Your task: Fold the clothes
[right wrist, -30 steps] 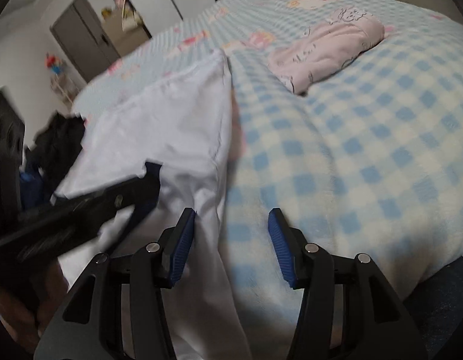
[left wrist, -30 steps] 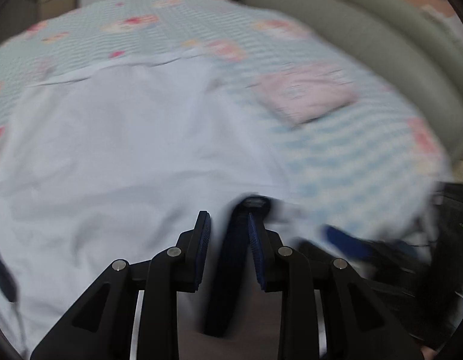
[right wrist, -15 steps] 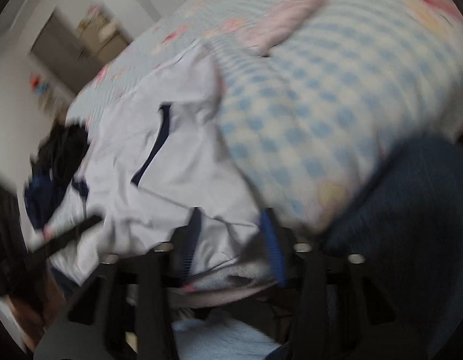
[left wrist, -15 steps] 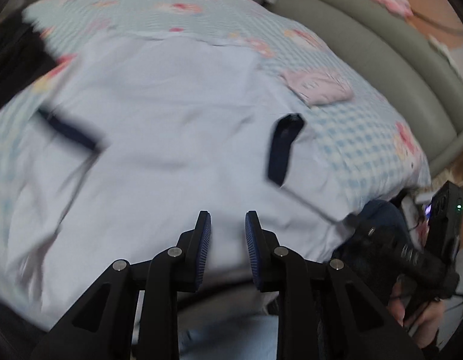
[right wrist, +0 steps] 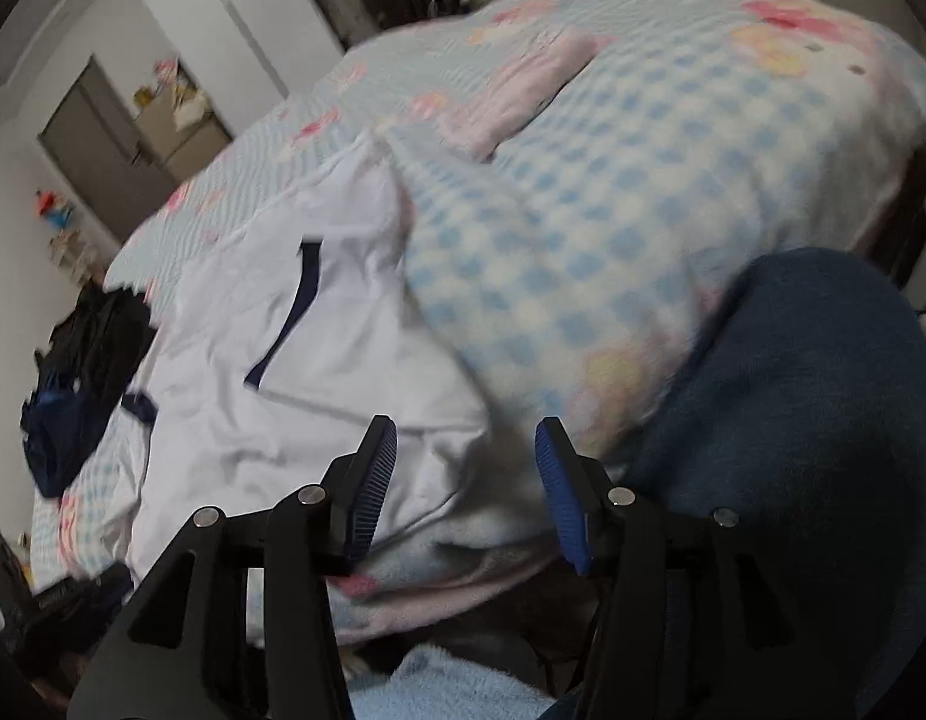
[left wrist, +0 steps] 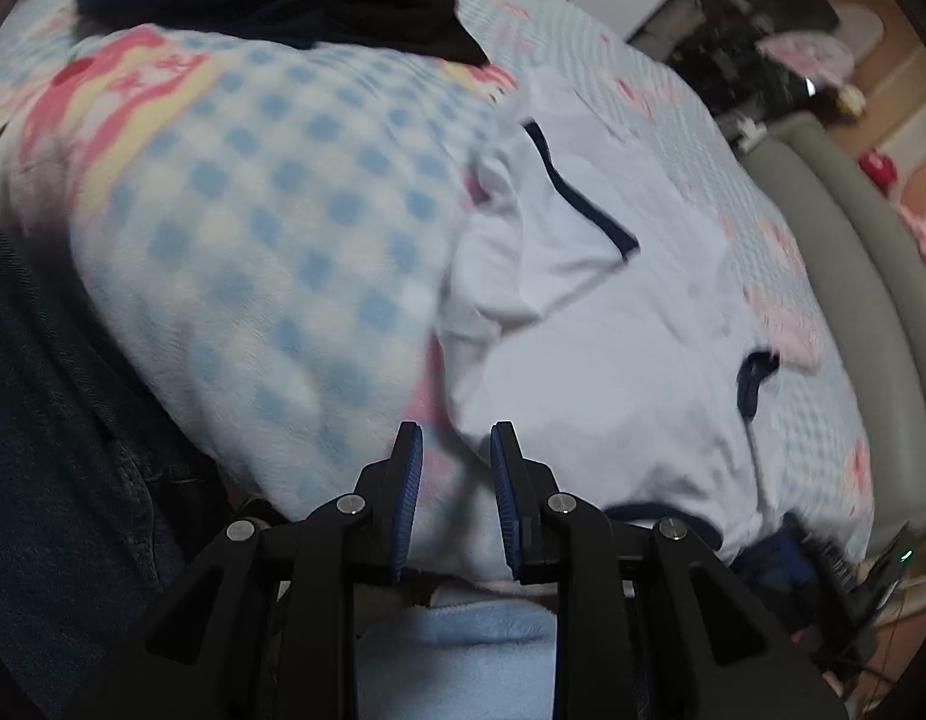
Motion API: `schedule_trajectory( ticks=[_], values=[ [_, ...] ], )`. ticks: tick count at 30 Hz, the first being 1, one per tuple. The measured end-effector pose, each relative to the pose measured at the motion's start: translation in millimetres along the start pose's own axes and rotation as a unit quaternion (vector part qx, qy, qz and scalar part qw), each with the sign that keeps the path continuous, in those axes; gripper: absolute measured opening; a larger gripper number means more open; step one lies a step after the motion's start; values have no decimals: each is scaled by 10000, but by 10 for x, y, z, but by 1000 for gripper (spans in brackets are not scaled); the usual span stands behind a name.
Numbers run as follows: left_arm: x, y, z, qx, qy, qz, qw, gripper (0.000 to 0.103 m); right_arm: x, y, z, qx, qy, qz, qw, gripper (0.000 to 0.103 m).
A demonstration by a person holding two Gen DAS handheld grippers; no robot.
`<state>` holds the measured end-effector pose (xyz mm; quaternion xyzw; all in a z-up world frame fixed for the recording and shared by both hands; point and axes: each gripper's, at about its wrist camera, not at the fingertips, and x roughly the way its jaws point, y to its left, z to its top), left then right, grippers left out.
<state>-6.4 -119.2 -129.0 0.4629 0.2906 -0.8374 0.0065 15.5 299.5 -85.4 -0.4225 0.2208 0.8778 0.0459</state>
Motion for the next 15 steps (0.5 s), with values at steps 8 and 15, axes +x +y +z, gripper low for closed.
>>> schedule_trajectory(
  ticks=[8, 15],
  values=[
    [104, -50, 199, 232, -30, 726, 9971, 25, 244, 34, -83, -127, 507, 74, 9986, 50],
    [76, 87, 145, 19, -103, 376, 9992, 28, 229, 86, -89, -227, 307, 40, 9993, 43]
  ],
)
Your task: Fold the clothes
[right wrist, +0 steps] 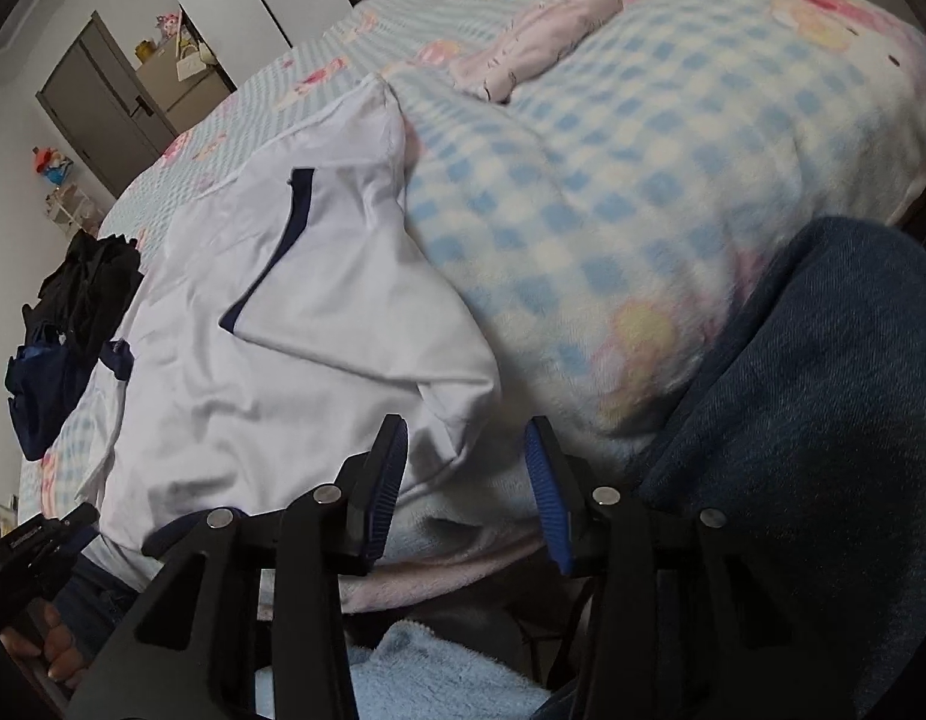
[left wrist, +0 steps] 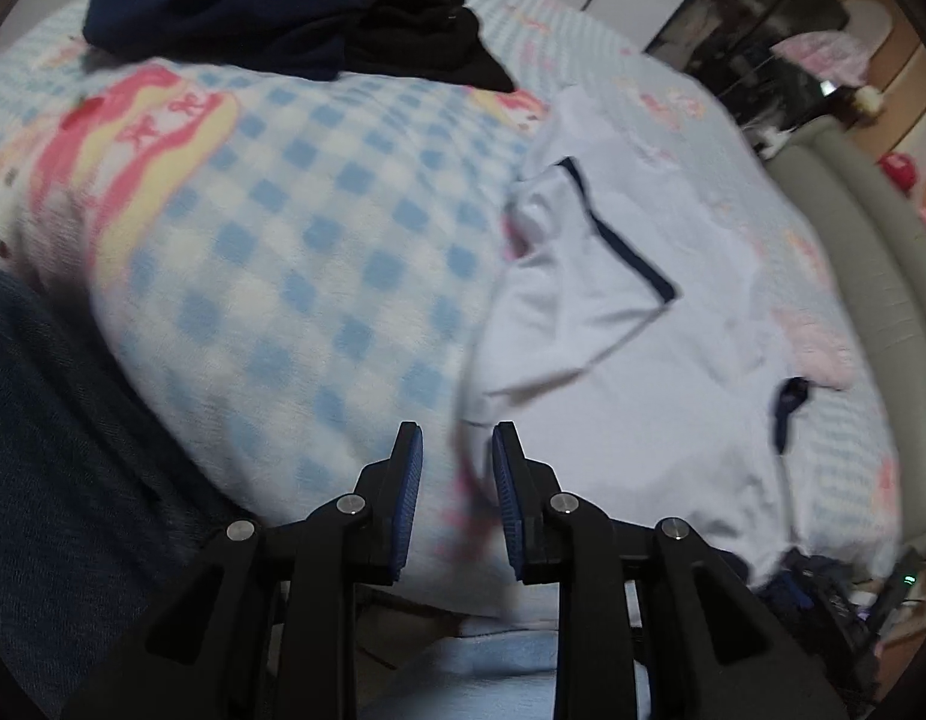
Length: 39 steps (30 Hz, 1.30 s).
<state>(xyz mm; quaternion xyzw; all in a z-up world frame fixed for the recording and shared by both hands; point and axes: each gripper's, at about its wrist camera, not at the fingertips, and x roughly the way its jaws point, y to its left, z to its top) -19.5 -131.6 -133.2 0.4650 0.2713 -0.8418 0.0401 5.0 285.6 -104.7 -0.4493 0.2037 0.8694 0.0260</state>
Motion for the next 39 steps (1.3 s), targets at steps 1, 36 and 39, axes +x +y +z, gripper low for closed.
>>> schedule_trajectory(
  ticks=[1, 36, 39],
  values=[
    [28, 7, 0, -54, 8, -95, 9999, 30, 6, 6, -3, 18, 11, 142, 9999, 43],
    [213, -351, 1, 570, -219, -434, 9972, 2, 331, 459, 47, -929, 510, 820, 9910, 4],
    [99, -328, 23, 487, -245, -572, 9969, 2, 274, 471, 43, -1064, 601, 768, 9895, 4]
  ],
)
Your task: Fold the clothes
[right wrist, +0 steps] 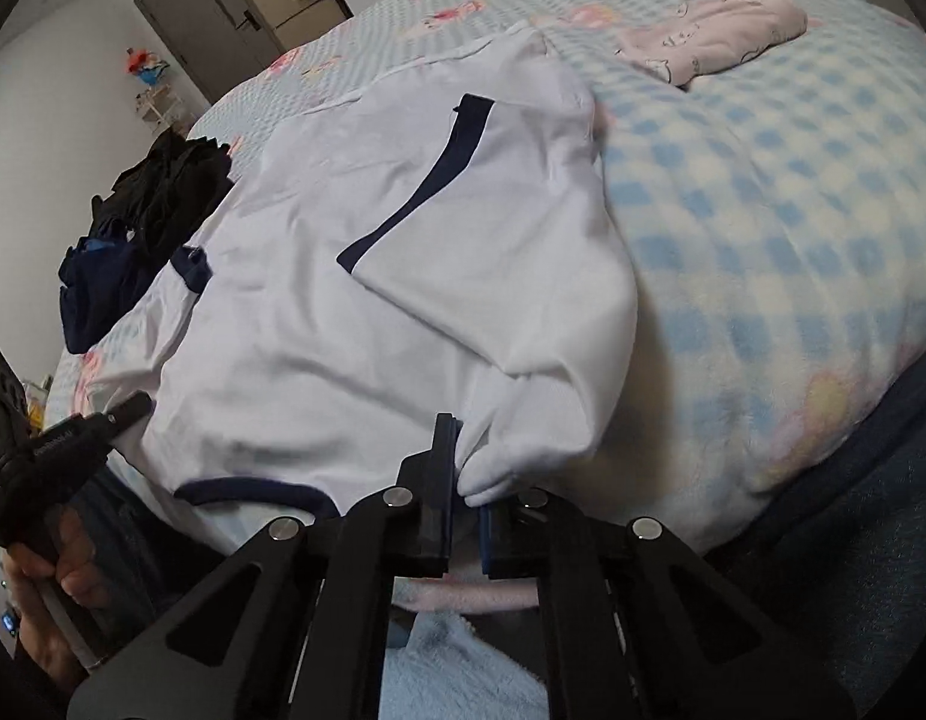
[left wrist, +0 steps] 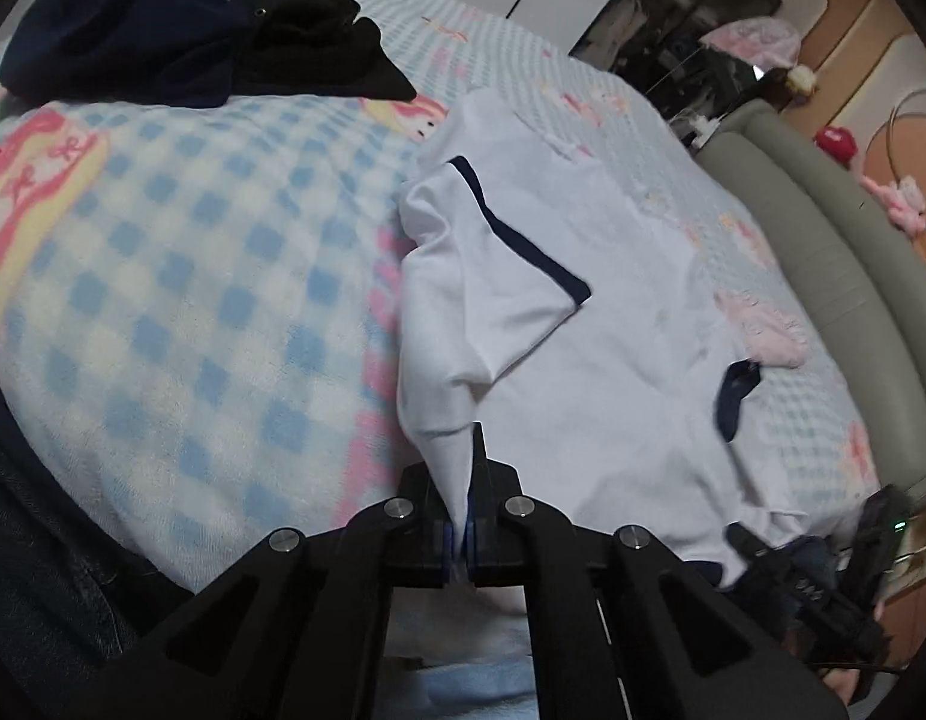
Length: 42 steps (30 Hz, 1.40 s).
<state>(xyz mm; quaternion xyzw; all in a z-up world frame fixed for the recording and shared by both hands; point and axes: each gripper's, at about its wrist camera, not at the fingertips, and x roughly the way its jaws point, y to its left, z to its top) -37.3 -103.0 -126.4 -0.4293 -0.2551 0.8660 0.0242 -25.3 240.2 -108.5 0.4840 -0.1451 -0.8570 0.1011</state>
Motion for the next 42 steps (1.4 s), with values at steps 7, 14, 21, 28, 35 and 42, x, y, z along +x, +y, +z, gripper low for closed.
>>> schedule_trajectory(
  ticks=[7, 14, 21, 28, 35, 42],
  values=[
    [-221, -77, -85, 264, -7, 187, 9995, 2, -398, 70, -21, -254, -348, -19, 9991, 4],
    [-429, -182, -271, 422, 457, 101, 9980, 2, -617, 94, -184, -141, -191, 215, 9995, 4],
    [-414, -143, 84, -88, 709, -953, 9929, 2, -770, 6, 39, 41, -491, 776, 9958, 4],
    [-56, -399, 927, 310, 327, -1268, 9909, 2, -593, -17, 800, -86, -864, 1031, 9909, 6],
    [754, -335, 1708, -46, 316, -1213, 9921, 32, 45, -196, 1653, 195, -867, 482, 9949, 36],
    [701, 53, 1589, -226, -97, -867, 9959, 61, -101, -618, 1554, 1034, -1280, 418, 9855, 64]
  ],
)
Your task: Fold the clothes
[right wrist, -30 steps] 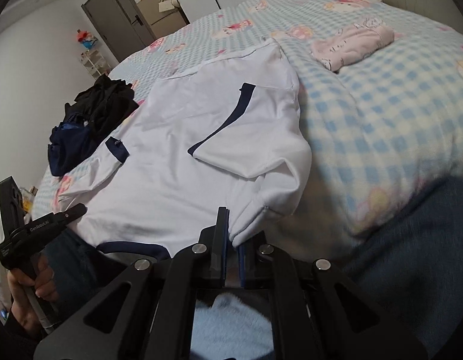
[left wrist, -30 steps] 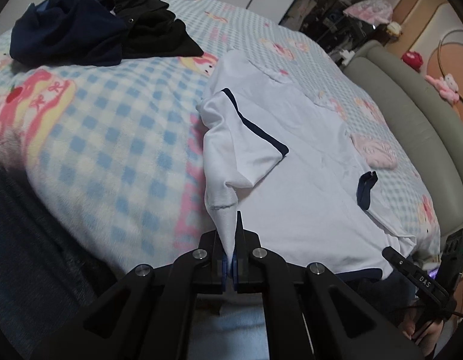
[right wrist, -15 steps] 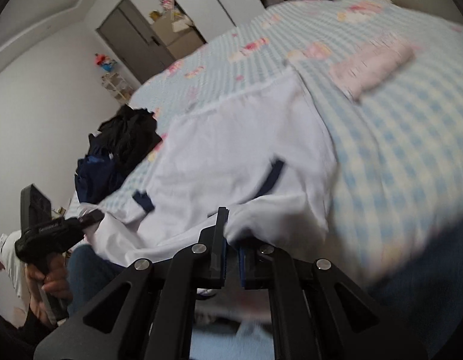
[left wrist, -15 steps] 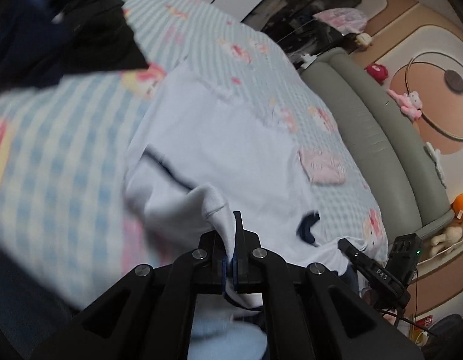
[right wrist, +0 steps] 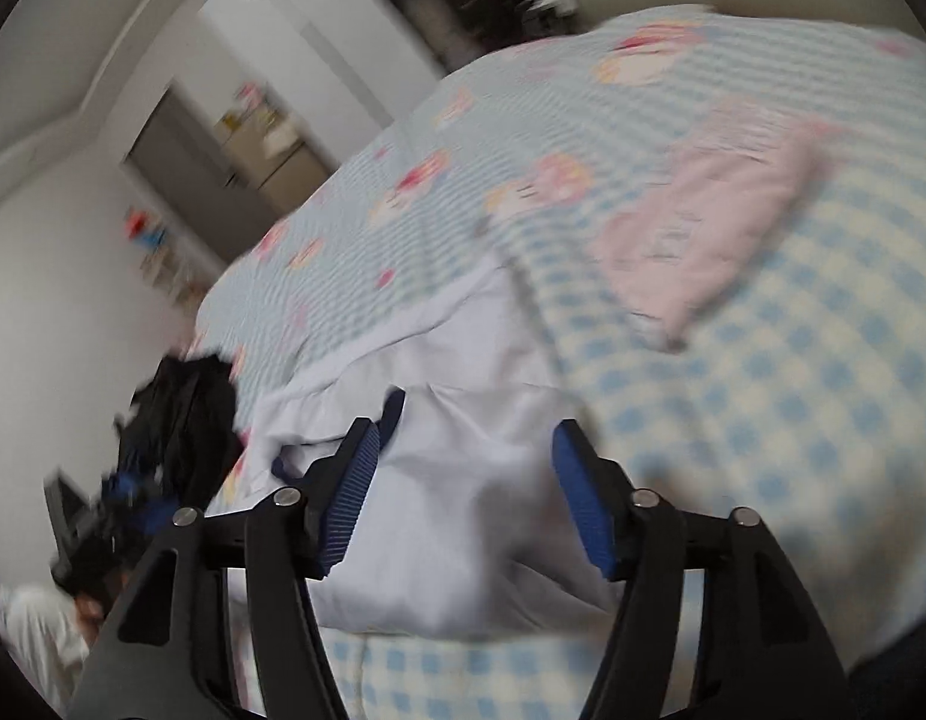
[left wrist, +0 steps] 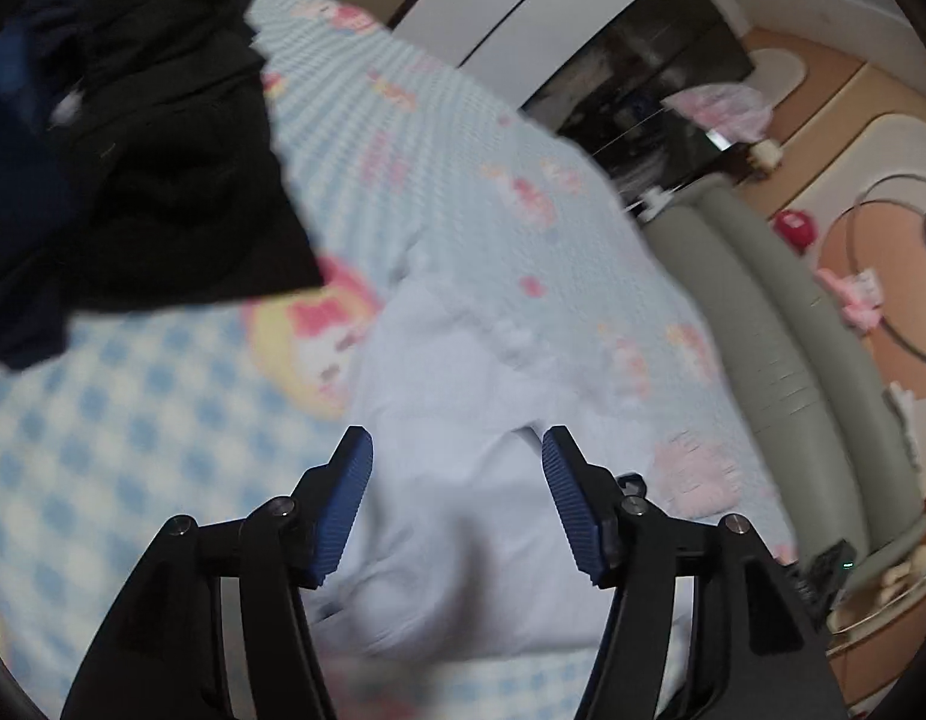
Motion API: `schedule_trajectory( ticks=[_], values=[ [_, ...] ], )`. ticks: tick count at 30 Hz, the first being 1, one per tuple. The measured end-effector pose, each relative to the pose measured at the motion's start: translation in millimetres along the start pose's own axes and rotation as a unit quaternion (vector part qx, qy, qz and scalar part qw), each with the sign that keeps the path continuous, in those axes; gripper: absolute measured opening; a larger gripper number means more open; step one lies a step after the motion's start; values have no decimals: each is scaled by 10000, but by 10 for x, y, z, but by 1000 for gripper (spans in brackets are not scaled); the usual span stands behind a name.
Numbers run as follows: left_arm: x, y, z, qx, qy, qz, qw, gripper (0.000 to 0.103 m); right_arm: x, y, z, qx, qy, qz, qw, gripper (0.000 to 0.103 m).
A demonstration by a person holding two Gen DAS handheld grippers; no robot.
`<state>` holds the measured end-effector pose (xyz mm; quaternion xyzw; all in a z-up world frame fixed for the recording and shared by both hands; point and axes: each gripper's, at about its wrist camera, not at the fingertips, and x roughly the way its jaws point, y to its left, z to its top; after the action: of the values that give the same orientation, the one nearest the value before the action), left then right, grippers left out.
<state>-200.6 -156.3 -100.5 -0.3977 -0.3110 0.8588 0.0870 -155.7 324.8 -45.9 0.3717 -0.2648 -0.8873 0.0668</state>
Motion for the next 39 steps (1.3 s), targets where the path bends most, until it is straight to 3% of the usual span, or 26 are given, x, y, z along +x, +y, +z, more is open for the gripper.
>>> schedule_trajectory(
  ticks=[1, 4, 8, 10, 13, 17, 19, 20, 21, 25, 28, 30, 32, 35, 36, 37, 39],
  values=[
    [39, 76, -64, -29, 118, 124, 9998, 61, -18, -59, -27, 80, -10, -54, 10000, 64],
    [144, 246, -277, -280, 500, 144, 9983, 61, 150, -220, -170, 171, 513, -278, 9982, 64],
    [286, 283, -372, -394, 1026, -112, 9939, 63, 237, -302, -294, 593, 460, -111, 9971, 75],
    [333, 275, -361, -376, 1232, -181, 9915, 61, 259, -220, -315, 430, 540, -161, 9975, 76],
    [237, 277, -372, -495, 1151, -239, 9918, 63, 281, -108, -342, 213, 646, -199, 9975, 76],
    [183, 301, -481, -548, 1012, -260, 9930, 61, 325, -179, -352, 336, 864, 120, 9956, 76],
    [263, 216, -530, -293, 940, 50, 9951, 31, 399, -182, -382, 111, 861, 13, 9962, 62],
    [265, 156, -528, -181, 878, 249, 9957, 19, 435, -184, -398, -1, 860, -41, 9963, 43],
    [208, 87, -525, -103, 792, 311, 9963, 17, 448, -184, -408, -79, 838, -71, 9964, 29],
    [-199, -198, -532, 252, 372, 198, 9988, 16, -16, -39, -367, -64, 381, 169, 9991, 18],
    [-473, -276, -585, 349, 328, 120, 9988, 16, -421, 56, -430, -138, 185, 393, 9990, 18],
    [-604, -199, -691, 280, 395, 163, 9987, 16, -536, -69, -543, 228, 364, 633, 9971, 19],
    [-582, -47, -801, 199, 737, 405, 9963, 17, -441, -257, -673, 752, 773, 869, 9904, 22],
    [-549, 97, -924, 22, 1083, 676, 9918, 22, -260, -489, -851, 861, 1280, 318, 9875, 26],
    [-543, 137, -963, -41, 1175, 754, 9902, 27, -290, -508, -849, 967, 1256, 394, 9866, 29],
    [-585, 139, -972, -39, 1125, 837, 9901, 29, -344, -477, -819, 925, 1165, 338, 9883, 33],
    [-765, 49, -893, 135, 660, 853, 9941, 30, -524, -315, -713, 376, 731, -143, 9965, 38]
  ],
)
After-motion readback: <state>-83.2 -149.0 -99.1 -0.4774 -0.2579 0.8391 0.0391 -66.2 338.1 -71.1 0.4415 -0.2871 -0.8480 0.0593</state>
